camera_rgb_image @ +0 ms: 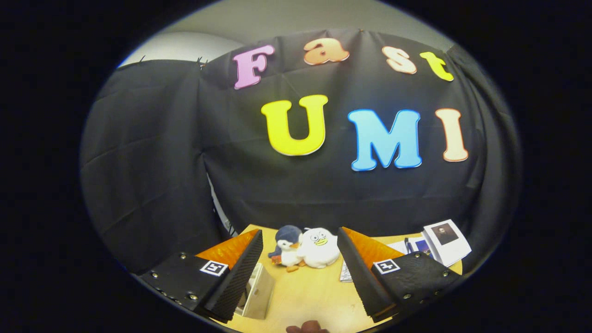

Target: Open the storage box then place both shoes into the box .Put the left shoe in first, then the right shoe, with the right side of both shoes facing outward in a uniform manner.

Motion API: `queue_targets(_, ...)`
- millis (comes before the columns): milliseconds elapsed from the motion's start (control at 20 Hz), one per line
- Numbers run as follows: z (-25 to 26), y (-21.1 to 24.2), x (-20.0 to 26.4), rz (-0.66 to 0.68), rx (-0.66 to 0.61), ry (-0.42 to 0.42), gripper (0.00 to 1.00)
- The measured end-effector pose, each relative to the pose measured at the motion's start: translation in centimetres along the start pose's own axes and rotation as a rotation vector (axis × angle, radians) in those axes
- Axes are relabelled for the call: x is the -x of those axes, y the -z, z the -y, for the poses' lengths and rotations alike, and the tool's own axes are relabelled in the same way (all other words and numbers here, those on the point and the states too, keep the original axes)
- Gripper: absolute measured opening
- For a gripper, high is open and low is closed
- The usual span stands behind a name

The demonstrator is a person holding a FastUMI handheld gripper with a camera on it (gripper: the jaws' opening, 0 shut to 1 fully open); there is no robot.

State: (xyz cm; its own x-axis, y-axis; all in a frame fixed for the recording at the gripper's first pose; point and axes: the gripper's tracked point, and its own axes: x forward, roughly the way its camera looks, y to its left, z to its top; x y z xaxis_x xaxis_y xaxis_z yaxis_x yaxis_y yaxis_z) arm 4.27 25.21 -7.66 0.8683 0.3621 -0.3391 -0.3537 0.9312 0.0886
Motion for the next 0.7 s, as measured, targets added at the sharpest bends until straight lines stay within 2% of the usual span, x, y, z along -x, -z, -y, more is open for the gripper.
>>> queue_targets(350, 5.4, -3.5, 4.1, 0.208, 0.021, 0.150, 0.99)
queue_targets(400, 6.1, -3.7, 4.5, 0.216, 0.013, 0.190, 0.99)
queue_targets(700, 8.6, -4.1, 6.7, 0.227, -0.010, 0.290, 0.98)
